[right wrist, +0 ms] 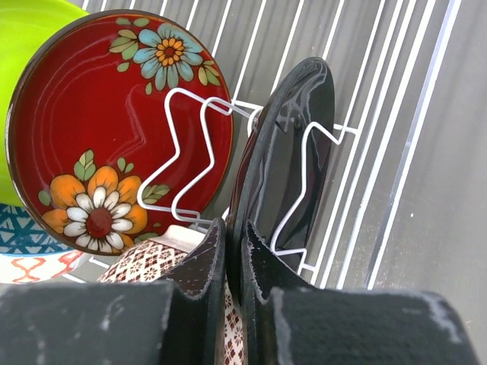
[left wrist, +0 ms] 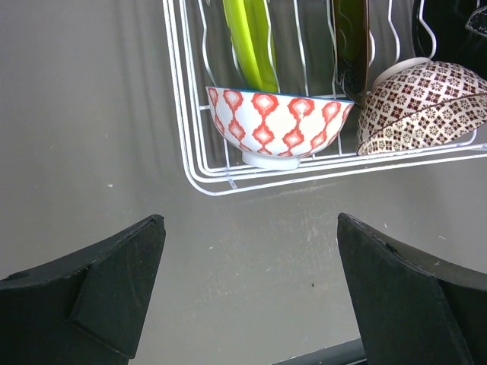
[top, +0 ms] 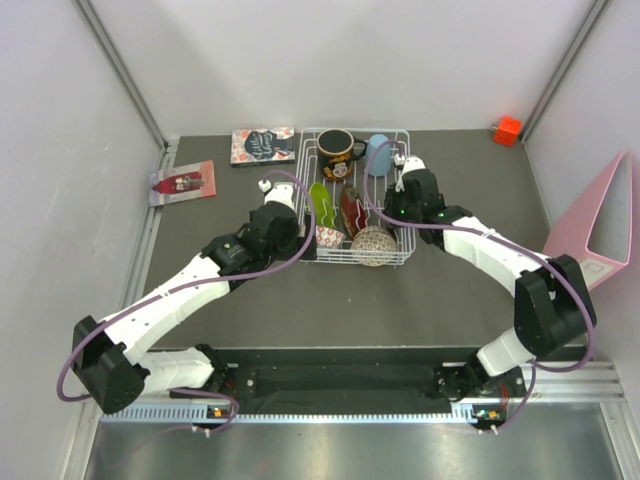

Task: Unload the mixed dishes from the dish rack
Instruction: Pick up the plate from the dish rack, then place the plate at the center of the board.

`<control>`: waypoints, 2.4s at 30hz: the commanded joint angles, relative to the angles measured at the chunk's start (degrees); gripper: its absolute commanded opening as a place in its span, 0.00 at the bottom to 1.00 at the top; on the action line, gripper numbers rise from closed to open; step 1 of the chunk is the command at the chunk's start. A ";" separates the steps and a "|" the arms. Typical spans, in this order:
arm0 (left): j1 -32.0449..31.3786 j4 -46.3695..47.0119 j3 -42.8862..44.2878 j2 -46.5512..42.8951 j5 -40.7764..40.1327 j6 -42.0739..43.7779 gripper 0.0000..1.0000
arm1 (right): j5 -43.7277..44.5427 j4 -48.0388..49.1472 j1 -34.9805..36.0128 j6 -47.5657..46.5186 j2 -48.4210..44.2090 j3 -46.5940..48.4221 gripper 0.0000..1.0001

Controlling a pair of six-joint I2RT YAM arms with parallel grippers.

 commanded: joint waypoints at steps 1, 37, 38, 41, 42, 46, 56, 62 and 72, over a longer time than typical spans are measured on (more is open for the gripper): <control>0.23 2.69 -0.34 -0.22 -0.08 -0.56 0.99 | 2.97 -1.08 0.64 -2.23 -1.70 2.36 0.00; 0.40 0.76 4.22 -1.54 -2.89 -1.53 0.99 | 34.82 -11.21 20.27 -23.65 -14.01 13.63 0.00; 0.49 -0.29 4.84 -1.45 -3.33 -1.53 0.99 | 40.27 -8.50 22.93 -26.90 -14.10 11.62 0.00; 0.67 -3.27 7.04 -1.54 -7.80 -2.40 0.99 | 55.33 3.98 31.99 -39.91 -15.23 2.65 0.00; 0.84 -4.59 8.09 -1.54 -9.90 -3.89 0.99 | 59.19 6.62 33.84 -44.46 -15.85 -1.54 0.00; 2.42 -8.38 9.15 -2.59 -16.69 -5.48 0.99 | 63.97 17.36 41.49 -51.27 -19.45 -9.31 0.00; 4.53 -1.36 7.22 -9.19 -5.02 7.87 0.99 | 64.23 23.00 63.81 -65.16 -22.81 -21.19 0.00; 4.53 1.54 7.31 -9.97 13.43 11.04 0.96 | 58.71 23.96 71.82 -64.46 -20.25 -21.80 0.00; 4.53 3.12 3.53 -12.70 32.69 12.01 0.95 | 51.67 20.97 76.39 -60.06 -16.30 -21.36 0.00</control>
